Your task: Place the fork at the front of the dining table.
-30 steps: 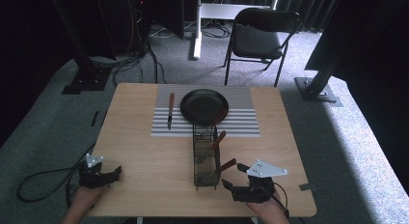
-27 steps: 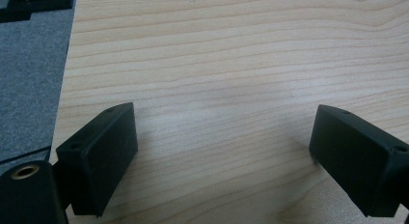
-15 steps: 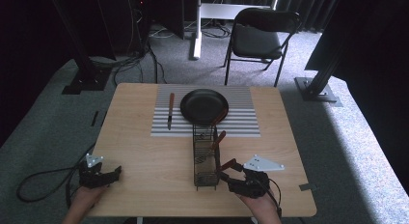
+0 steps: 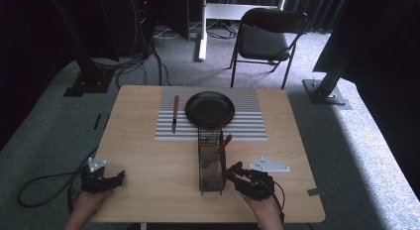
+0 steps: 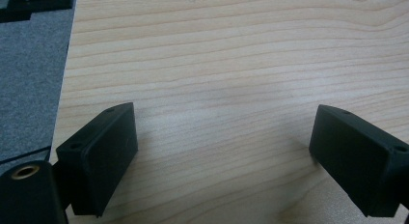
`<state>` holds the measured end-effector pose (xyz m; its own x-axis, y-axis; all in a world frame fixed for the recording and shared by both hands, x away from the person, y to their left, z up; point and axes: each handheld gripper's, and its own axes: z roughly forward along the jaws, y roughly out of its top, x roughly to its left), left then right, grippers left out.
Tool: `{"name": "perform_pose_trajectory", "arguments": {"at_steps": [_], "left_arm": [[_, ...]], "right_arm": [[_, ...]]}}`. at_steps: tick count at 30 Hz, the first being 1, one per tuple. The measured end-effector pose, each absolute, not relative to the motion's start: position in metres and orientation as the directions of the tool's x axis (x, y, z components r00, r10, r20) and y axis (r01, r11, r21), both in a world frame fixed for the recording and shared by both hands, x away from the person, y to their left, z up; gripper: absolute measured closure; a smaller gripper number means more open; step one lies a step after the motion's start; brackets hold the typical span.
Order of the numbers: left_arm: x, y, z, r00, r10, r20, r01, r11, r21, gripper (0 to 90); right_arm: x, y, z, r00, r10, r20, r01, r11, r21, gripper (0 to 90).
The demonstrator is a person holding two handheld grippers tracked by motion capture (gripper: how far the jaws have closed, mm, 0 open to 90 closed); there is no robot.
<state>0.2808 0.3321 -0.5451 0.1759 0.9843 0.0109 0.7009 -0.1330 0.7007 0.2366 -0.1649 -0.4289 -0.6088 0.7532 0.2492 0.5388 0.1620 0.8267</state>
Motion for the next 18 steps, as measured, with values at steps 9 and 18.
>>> {"name": "perform_pose_trajectory", "arguments": {"at_steps": [9,18], "left_arm": [[0.281,0.332,-0.545,0.176,0.984,0.011,0.701,-0.133,0.701,9.5],[0.281,0.332,-0.545,0.176,0.984,0.011,0.701,-0.133,0.701,9.5]], "right_arm": [[0.236,-0.162,-0.424,-0.624,0.733,0.27,0.54,0.155,0.828,75.7],[0.237,-0.16,-0.416,-0.644,0.724,0.249,0.52,0.175,0.836,80.6]]}}
